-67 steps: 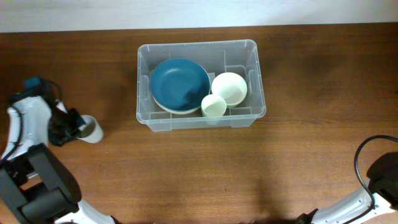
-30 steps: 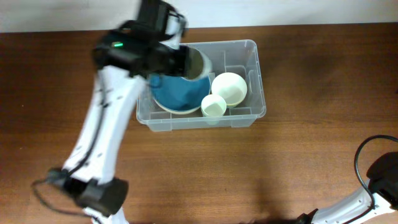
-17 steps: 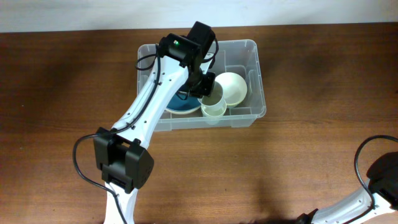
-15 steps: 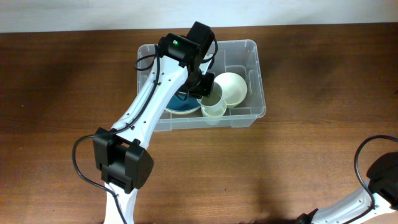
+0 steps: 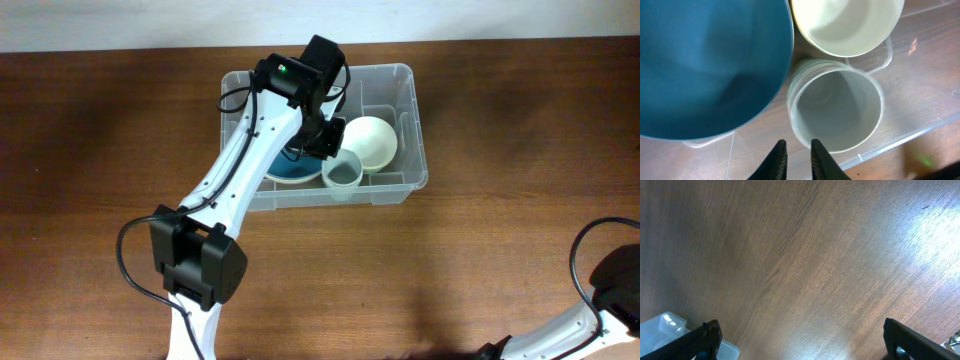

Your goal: Pack container

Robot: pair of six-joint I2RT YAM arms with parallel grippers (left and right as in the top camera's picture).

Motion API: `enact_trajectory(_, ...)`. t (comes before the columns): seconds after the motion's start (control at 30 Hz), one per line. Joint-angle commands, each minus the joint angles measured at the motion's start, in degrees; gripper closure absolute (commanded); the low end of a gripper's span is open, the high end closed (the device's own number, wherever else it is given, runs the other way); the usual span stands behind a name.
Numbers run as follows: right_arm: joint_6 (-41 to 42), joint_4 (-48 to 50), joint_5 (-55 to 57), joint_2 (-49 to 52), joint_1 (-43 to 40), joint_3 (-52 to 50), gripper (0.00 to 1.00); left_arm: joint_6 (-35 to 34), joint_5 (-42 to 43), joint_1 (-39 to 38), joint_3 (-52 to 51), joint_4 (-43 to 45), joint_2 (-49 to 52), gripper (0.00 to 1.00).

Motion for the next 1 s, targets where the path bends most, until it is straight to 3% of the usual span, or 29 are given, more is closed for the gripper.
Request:
enact_trajectory(0.0, -0.42, -0.13, 0.5, -0.57, 0.11, -0.15, 0.01, 1.07, -0.15, 0.11, 0.46, 0.57, -0.7, 0.73)
enact_trajectory(0.1, -0.42, -0.13, 0.5, -0.57, 0.11, -0.15, 0.01, 3.93, -1.73, 0.61, 0.61, 1.44, -0.72, 0.3)
enact_trajectory(0.27, -0.42, -0.13, 0.5, -0.57, 0.11, -0.15, 0.01, 3.93, -5.62, 3.74, 4.7, 0.42, -0.83, 0.03)
enact_trajectory(0.6, -0.42, -0.13, 0.5, -0.57, 0.11, -0.15, 0.01, 3.89, -10.23, 17.03, 23.08, -12.44, -3.5, 0.0)
enact_trajectory(0.97, -0.42, -0.13, 0.5, -0.57, 0.11, -0.15, 0.01, 2.64, -9.2, 27.58, 17.07, -15.15, -17.4, 0.0)
